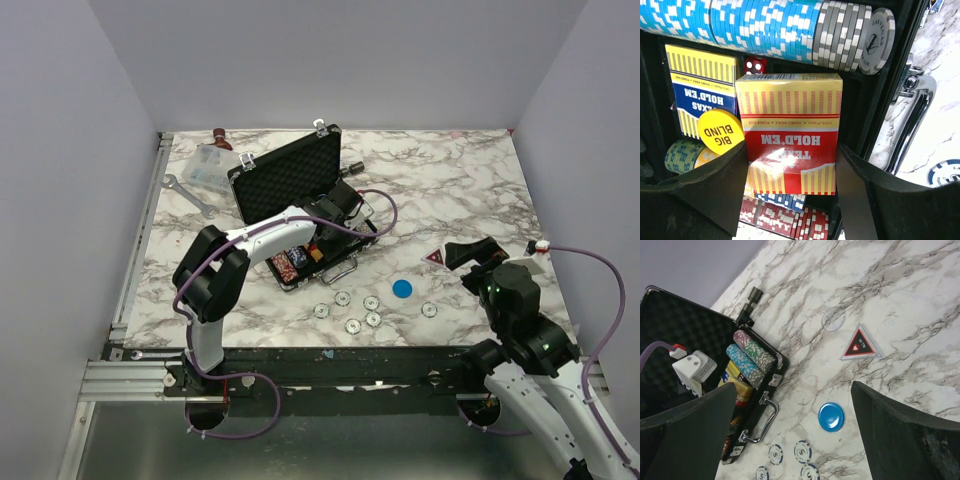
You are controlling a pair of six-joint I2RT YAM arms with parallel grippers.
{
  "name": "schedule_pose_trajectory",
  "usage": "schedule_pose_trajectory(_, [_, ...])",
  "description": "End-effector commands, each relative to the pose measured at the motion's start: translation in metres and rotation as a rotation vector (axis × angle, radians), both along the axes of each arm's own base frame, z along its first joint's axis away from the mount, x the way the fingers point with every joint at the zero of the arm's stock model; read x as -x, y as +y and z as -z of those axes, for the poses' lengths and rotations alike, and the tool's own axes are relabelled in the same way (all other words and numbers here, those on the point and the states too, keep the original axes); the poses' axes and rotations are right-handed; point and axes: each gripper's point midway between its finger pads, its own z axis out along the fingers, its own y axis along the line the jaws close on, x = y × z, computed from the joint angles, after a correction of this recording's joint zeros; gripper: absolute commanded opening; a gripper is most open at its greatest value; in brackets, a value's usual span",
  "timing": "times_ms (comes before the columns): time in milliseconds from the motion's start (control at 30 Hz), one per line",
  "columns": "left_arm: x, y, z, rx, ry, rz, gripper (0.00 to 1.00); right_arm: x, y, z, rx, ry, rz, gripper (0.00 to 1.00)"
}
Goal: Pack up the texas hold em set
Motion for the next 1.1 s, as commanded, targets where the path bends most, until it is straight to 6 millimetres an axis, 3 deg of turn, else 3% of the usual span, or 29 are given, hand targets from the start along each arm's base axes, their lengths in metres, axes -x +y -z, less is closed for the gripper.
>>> schedule_pose_trajectory(0, [-0.006,-0.013,-0.007,0.029,-0.016,0.026,0.61,-0.002,0.003,0.003,0.007,0.003,-0.016,1.00])
schedule_pose_trajectory(133, [-0.010,-0.007,-0.008,0.008,-0.042,0.007,0.74,-0.002,0.004,0.003,0.008,0.006,-0.021,1.00])
schedule_pose_trajectory(367, [-0.014,-0.001,-0.016,0.004,-0.085,-0.024,0.83,-0.003,0.005,0.005,0.009,0.013,-0.025,1.00])
schedule_pose_trajectory(500, [-0.015,-0.003,-0.022,0.038,-0.085,-0.042,0.80,-0.003,0.006,0.006,0.010,0.018,-0.030,1.00])
schedule_pose_trajectory(667, [-0.028,0.002,-0.029,0.081,-0.093,-0.121,0.55,-0.003,0.006,0.006,0.010,0.017,-0.027,1.00])
schedule_pose_trajectory(733, [-0.030,-0.002,-0.036,0.148,-0.071,-0.154,0.50,-0.003,0.006,0.005,0.010,0.015,-0.027,1.00])
schedule_pose_trajectory(933, [-0.037,-0.025,-0.064,0.360,0.004,-0.205,0.60,-0.004,0.004,0.007,0.017,0.022,-0.018,1.00])
schedule_pose_trajectory(1067, [-0.044,-0.032,-0.061,0.433,0.111,-0.245,0.64,-0.004,0.005,0.008,0.016,0.026,-0.018,1.00])
